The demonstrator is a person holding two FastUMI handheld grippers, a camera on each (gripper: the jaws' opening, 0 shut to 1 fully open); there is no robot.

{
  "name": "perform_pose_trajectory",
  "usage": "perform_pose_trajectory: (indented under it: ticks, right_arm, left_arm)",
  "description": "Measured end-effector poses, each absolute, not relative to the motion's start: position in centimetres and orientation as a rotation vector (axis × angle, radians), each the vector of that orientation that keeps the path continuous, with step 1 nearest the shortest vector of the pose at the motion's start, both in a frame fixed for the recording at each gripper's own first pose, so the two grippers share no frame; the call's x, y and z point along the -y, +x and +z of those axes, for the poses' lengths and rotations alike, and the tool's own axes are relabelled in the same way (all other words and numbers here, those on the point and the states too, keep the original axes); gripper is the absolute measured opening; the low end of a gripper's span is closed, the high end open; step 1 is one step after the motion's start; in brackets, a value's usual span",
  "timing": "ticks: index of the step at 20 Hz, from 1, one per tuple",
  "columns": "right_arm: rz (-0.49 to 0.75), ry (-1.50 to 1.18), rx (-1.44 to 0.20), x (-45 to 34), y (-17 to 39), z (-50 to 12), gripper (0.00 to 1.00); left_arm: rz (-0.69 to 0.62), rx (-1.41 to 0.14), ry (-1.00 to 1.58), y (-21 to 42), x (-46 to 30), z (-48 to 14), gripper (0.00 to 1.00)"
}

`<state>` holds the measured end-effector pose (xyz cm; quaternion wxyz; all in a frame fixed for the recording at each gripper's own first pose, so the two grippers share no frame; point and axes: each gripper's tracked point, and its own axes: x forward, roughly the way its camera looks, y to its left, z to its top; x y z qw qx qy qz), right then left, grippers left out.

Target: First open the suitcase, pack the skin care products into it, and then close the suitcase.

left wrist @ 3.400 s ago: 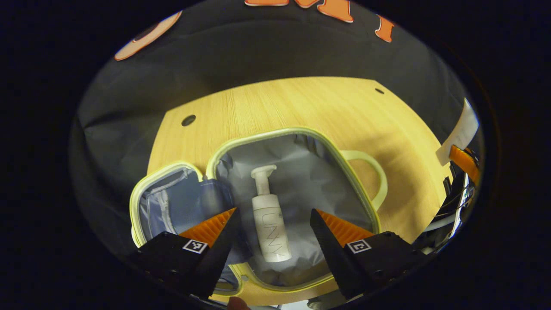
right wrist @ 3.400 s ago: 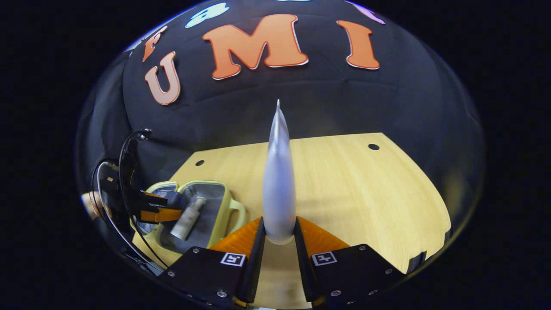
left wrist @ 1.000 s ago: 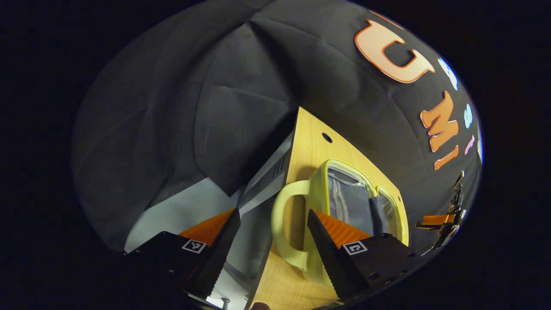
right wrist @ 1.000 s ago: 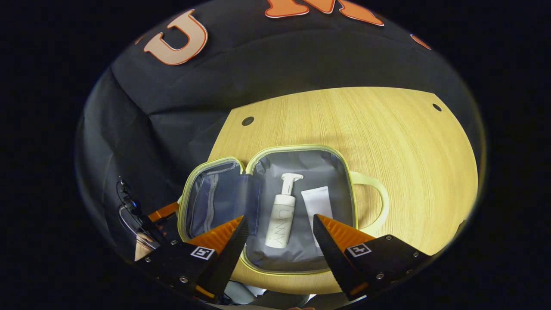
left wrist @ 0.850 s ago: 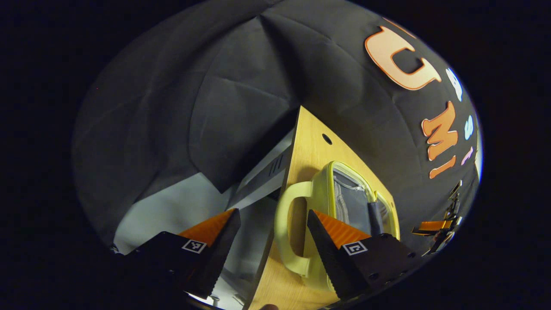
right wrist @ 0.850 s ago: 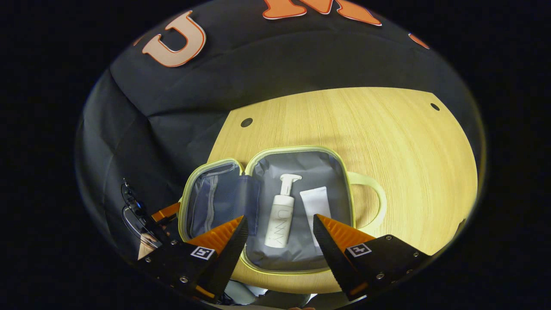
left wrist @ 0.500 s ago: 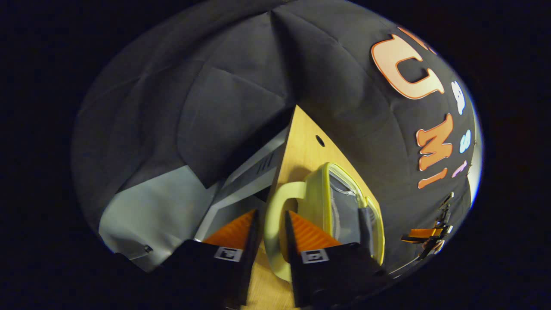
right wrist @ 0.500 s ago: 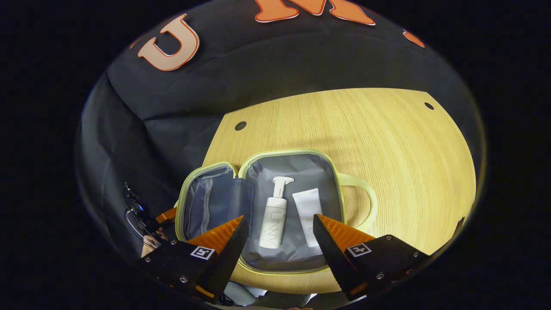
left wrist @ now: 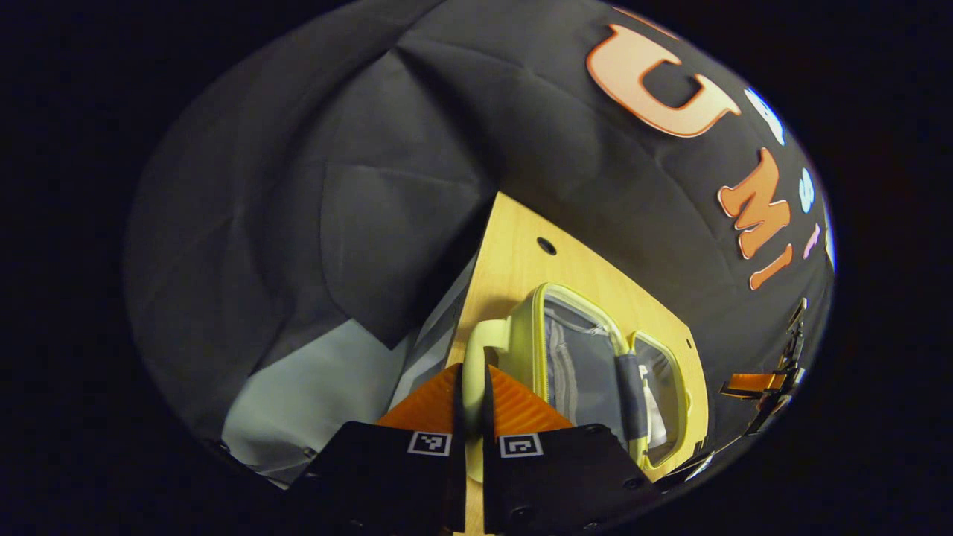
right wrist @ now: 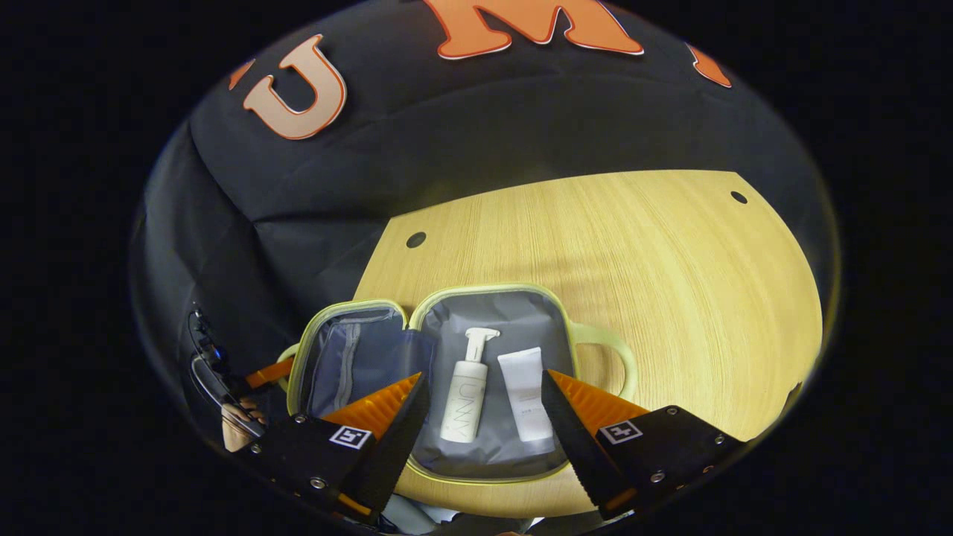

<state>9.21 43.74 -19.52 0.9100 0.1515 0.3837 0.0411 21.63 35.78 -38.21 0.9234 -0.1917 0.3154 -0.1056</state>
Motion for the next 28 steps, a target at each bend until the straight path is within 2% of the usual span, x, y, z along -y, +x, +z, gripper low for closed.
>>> perform_pose_trajectory:
  ticks: [6,9,14,20,28]
  right_arm:
    - [0.077,0.308,-0.690,-40.6,9.8,-16.3,0.96]
    - [0.060,0.271,-0.607,-37.8,10.3,-14.2,0.95]
    - [0.033,0.227,-0.479,-31.9,10.5,-10.8,0.95]
    - [0.024,0.183,-0.380,-24.2,10.8,-9.1,0.95]
    - [0.030,0.142,-0.364,-13.1,10.5,-9.8,0.95]
  left_arm:
    - [-0.282,-0.556,-0.225,20.7,-31.1,-27.5,0.09]
    - [-0.320,-0.521,-0.163,19.3,-25.9,-21.9,0.09]
    - [-0.345,-0.500,0.010,18.5,-17.3,-17.6,0.09]
    - [-0.326,-0.482,0.177,17.0,-7.2,-16.3,0.09]
    - [-0.183,-0.502,0.472,16.9,5.1,-19.8,0.09]
